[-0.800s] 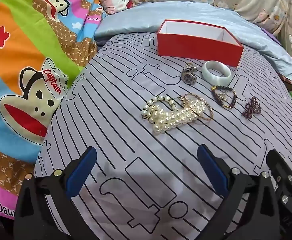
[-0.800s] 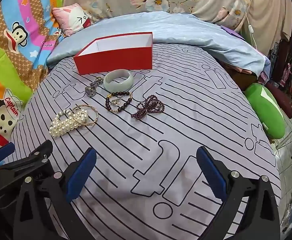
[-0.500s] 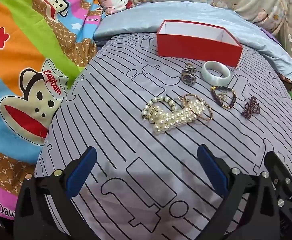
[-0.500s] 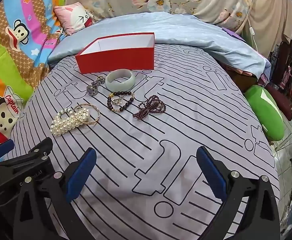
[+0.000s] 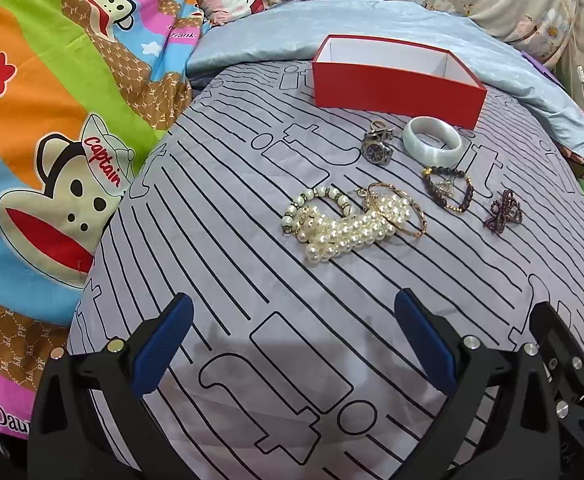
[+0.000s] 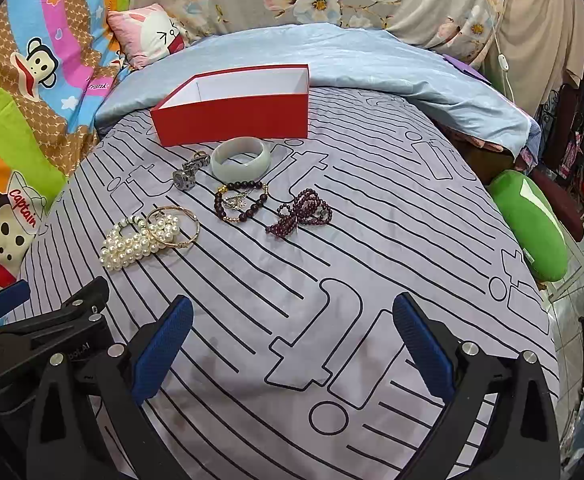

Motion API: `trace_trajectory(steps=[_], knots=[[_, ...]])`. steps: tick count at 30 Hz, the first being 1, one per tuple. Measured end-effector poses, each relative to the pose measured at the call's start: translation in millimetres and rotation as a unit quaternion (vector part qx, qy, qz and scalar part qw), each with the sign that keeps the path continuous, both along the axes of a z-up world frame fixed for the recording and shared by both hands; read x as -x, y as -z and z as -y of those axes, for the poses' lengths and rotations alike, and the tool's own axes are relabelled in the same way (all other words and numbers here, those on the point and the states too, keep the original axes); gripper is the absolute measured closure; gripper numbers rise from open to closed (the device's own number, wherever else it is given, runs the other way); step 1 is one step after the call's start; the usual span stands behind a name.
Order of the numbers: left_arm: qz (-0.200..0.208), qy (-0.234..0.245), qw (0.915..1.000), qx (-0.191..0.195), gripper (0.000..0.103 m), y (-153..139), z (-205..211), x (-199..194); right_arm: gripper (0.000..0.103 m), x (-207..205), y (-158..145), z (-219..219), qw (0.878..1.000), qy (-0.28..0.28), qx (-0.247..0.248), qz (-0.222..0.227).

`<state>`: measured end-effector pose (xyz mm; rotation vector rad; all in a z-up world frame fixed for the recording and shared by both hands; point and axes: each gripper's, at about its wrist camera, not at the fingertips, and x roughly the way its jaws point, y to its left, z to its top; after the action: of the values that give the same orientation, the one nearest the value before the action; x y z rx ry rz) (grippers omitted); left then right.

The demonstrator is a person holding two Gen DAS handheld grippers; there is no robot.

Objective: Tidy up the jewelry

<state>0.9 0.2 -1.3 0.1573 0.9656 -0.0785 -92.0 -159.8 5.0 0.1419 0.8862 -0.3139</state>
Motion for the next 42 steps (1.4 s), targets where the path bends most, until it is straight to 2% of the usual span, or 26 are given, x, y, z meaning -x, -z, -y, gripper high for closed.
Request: trace_trajectory(steps=[42], knots=[[-0.004,-0.004,1.0000,0.001,0.005,4.3,-4.3,0.1,0.005,0.3,4.2,-0.8,1.000,-0.001,-0.001,-0.002]])
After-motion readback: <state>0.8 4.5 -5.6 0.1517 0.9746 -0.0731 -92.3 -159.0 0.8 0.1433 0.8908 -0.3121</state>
